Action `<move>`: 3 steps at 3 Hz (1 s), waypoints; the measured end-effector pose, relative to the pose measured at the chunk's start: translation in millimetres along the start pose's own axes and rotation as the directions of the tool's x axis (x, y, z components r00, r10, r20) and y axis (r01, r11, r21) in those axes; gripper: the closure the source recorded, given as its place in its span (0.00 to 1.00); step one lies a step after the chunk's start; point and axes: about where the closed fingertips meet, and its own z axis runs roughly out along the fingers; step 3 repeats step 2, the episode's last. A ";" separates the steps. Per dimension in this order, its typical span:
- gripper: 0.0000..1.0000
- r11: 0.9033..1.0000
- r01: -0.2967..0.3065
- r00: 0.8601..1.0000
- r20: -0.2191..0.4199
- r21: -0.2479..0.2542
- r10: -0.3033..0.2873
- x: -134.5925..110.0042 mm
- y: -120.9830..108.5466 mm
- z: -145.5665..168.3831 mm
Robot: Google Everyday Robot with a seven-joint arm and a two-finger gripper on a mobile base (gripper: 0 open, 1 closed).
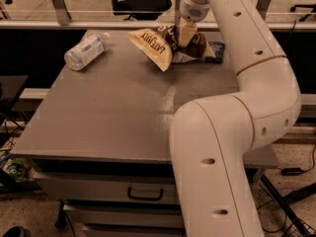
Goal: Move brown chip bag near rxbar blueberry
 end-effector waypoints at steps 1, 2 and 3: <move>0.00 0.999 0.003 1.000 0.019 0.041 -0.003 -7.8 -12.5 13.5; 0.00 0.999 0.003 1.000 0.023 0.046 -0.004 -9.4 -14.5 17.1; 0.00 0.999 0.003 1.000 0.023 0.046 -0.004 -9.4 -14.5 17.1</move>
Offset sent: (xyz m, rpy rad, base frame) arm 0.0062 0.0027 -0.0013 0.0048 -0.0170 0.0001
